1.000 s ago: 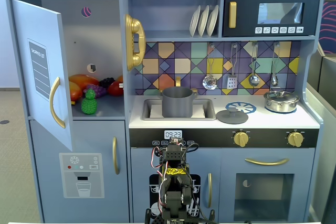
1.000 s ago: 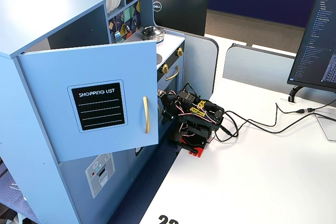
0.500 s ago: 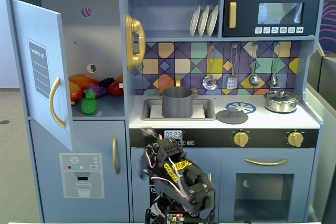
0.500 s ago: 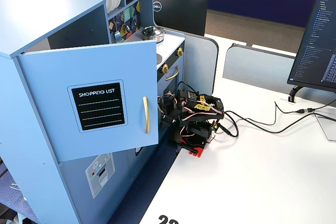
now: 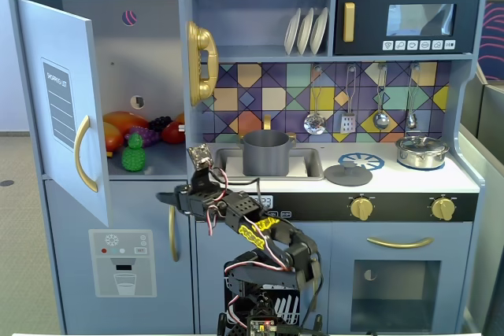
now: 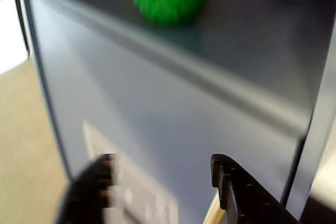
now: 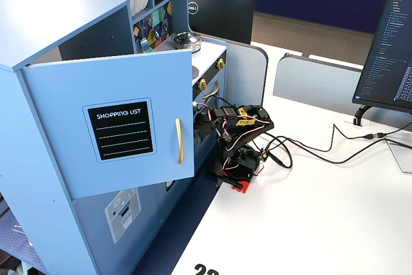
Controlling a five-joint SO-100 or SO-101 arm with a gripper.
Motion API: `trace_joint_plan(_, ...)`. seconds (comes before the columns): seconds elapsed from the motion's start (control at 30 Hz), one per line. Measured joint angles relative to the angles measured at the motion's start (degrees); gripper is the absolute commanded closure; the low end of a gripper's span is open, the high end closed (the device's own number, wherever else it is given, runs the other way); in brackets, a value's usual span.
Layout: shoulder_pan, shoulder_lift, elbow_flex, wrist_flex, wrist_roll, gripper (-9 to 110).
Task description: Pick up the green pineapple from the left cabinet and place it in the gray recipient
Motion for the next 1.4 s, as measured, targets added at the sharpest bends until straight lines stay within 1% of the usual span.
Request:
trace_joint_plan(0.1, 1.3, -4.0, -1.2, -6.7, -0.3, 68)
trace_joint_plan(0.2, 1.3, -7.4, -2.6, -11.1, -0.5, 65)
trace_joint_plan(0.47, 1.2, -14.7, -7.4, -16.0, -1.1, 66)
trace_joint_plan(0.8, 2.0, -26.3, -14.6, -22.2, 1.2, 66)
trace_joint_plan(1.07, 1.2, -33.0, -17.5, -26.5, 1.3, 64)
trace_joint_plan(1.4, 0.4, -42.3, -25.1, -28.7, 1.2, 64)
